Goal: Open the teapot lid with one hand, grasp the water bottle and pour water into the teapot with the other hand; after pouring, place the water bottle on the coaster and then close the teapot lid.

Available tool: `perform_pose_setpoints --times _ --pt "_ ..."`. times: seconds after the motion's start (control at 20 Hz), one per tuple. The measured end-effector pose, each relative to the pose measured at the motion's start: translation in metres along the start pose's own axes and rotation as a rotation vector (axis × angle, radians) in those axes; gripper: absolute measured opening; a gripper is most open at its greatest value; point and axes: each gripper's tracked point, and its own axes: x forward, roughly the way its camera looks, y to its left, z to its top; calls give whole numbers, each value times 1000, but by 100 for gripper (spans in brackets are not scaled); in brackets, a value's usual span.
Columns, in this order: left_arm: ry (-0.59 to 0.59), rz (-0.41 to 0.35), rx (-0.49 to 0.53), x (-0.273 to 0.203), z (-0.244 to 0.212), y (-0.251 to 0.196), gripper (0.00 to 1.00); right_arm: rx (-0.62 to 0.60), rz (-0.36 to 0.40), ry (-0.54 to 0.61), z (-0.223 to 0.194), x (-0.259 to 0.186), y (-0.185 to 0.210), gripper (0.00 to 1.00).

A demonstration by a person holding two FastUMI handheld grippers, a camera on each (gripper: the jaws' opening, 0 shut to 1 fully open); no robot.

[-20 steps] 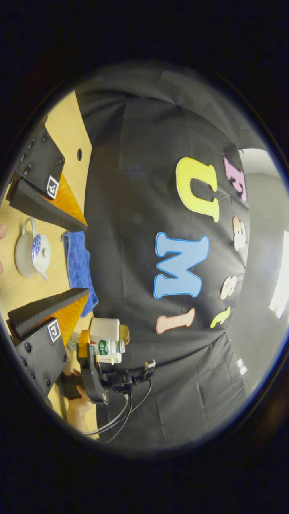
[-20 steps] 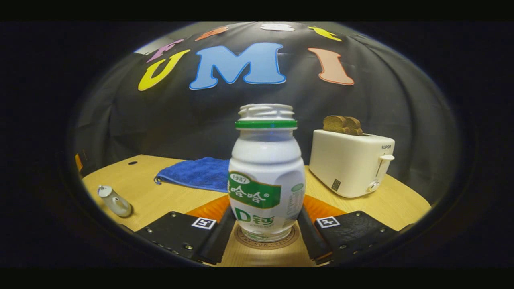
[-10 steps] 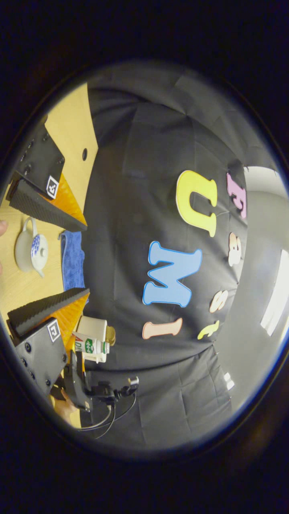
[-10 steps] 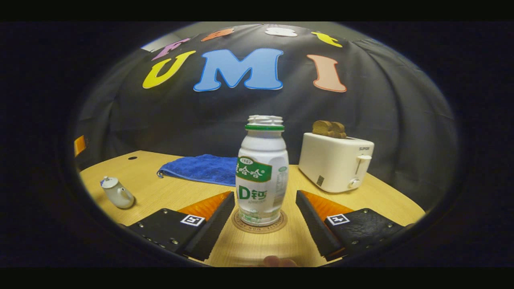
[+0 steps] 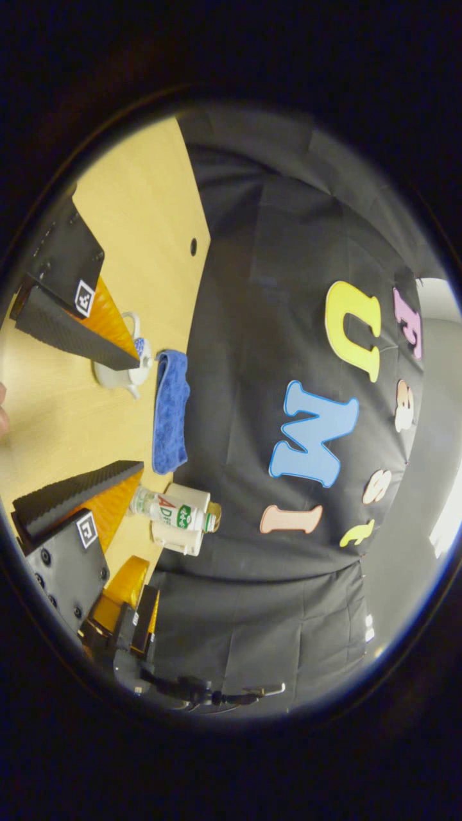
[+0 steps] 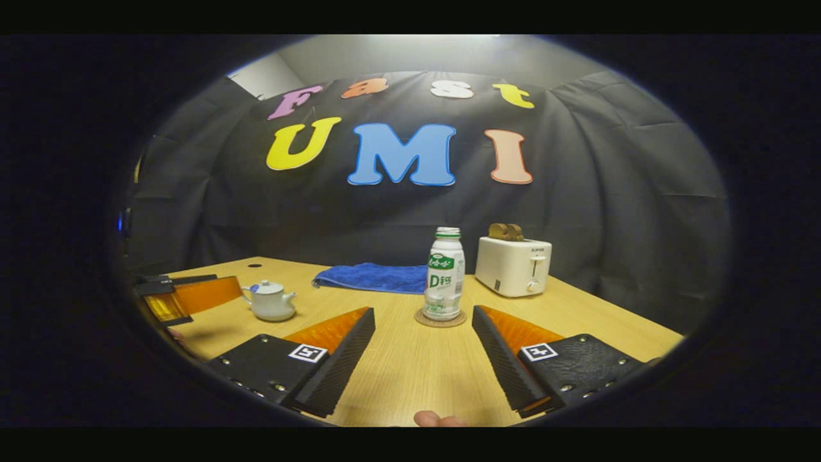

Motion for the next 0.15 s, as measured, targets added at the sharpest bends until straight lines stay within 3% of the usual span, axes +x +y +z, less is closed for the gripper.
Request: perform_pose_setpoints --times 0.05,0.15 --pt "-8 37 43 -6 -4 -2 94 17 12 15 -8 -6 9 94" --pt "-28 100 109 -18 -13 -8 97 49 32 41 -23 -15 25 94"
